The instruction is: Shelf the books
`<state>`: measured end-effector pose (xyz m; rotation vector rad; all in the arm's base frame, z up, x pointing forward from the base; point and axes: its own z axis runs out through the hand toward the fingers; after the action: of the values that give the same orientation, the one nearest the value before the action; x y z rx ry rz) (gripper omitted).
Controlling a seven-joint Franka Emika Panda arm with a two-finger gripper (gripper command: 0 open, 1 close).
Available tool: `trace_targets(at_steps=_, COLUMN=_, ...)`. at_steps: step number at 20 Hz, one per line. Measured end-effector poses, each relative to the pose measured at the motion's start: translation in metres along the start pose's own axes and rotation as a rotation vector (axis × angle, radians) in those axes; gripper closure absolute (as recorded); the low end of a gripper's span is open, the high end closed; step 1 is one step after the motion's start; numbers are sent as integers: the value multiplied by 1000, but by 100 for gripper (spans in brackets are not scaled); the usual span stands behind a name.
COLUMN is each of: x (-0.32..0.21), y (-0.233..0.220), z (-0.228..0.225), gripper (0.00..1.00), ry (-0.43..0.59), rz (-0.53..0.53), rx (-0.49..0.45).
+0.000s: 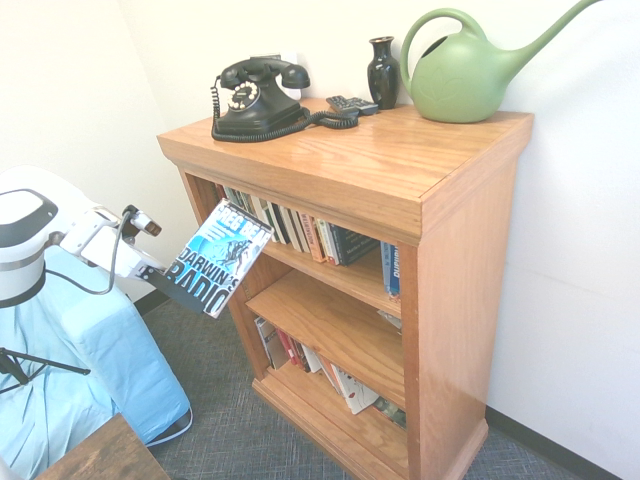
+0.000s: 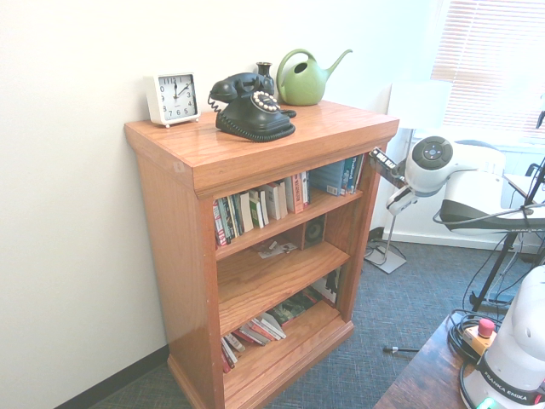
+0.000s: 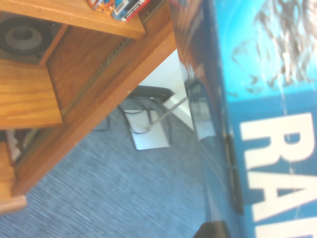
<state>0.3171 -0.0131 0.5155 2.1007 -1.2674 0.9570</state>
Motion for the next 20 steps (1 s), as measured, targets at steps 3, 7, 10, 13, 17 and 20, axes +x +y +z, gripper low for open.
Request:
trace_targets(at_steps=3, x=15, y=18, z=41, gripper=100, ry=-28, rz=11, rx=50)
trace_targets(at_steps=7, x=18, y=20, z=78, gripper=100, ry=-42, rz=-16, rx=114)
trace_targets(at_steps=10, x=11, y=12, z=98, gripper=100, ry=-54, rz=-48, rx=150)
trace_targets(at_steps=13, x=4, y=4, z=112, gripper=100, ry=-64, rz=-61, rx=180)
trace_targets(at_steps=17, x=-9, y=-5, z=128, gripper=100, ry=-50, rz=-67, rx=200)
trace_targets(at_steps=20, x=-20, y=-11, z=139, gripper=100, ry=-40, rz=-70, rx=212)
